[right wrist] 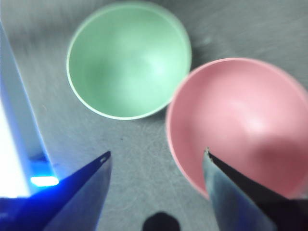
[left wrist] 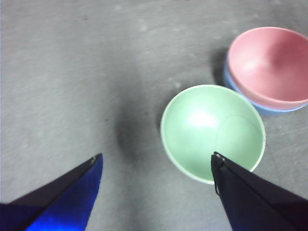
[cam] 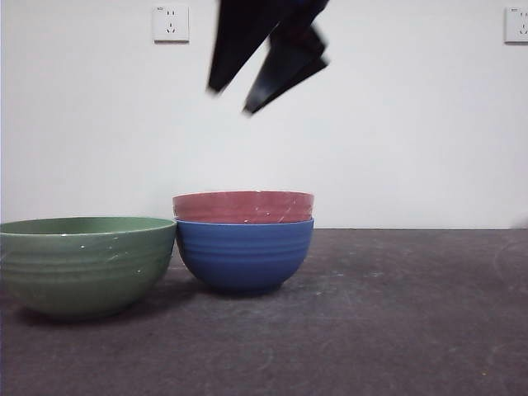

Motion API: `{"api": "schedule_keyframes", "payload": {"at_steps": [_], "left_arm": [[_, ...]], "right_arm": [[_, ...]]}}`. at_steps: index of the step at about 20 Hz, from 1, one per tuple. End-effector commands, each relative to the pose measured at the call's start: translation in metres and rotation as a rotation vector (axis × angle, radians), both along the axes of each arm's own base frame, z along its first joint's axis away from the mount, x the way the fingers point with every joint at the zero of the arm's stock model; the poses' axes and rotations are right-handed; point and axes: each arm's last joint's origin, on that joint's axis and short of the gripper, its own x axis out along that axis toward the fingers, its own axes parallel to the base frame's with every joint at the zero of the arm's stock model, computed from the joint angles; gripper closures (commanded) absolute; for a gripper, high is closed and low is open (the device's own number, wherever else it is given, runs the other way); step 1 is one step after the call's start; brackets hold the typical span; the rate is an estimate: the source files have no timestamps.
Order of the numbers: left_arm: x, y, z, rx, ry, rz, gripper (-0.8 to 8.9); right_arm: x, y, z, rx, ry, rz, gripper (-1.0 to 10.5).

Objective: Pick up the green bowl on the top,put the green bowl on the left,pick up the red bowl in the middle,put the red bowl on the right

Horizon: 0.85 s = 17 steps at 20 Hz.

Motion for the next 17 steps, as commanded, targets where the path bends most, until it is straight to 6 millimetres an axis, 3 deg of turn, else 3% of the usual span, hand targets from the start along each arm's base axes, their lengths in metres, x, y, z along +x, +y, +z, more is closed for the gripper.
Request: {"api": "schedule_keyframes", "payload": {"at_steps": [1, 4, 13, 15, 17], "left_arm": [[0.0, 0.001, -0.002, 0.016, 0.016, -0.009, 4.36], [0.0, 0.001, -0.003, 0.017, 0.023, -0.01, 4.36], [0.0, 0.001, -0.003, 0.017, 0.024, -0.01, 4.36], [0.0, 0.001, -0.003, 0.018, 0.024, -0.01, 4.36], [0.0, 0.001, -0.003, 0.022, 0.023, -0.014, 4.36]], "right_arm": [[0.006, 0.018, -0.03, -0.093, -0.007, 0.041, 6.4], [0.012, 0.032, -0.053, -0.13, 0.005, 0.068, 7.3], [0.025, 0.035, -0.074, -0.141, 0.045, 0.053, 7.4], [0.024, 0.035, -0.075, -0.141, 0.044, 0.055, 8.5], [0.025, 0.034, -0.075, -0.148, 0.048, 0.052, 8.9]]}}
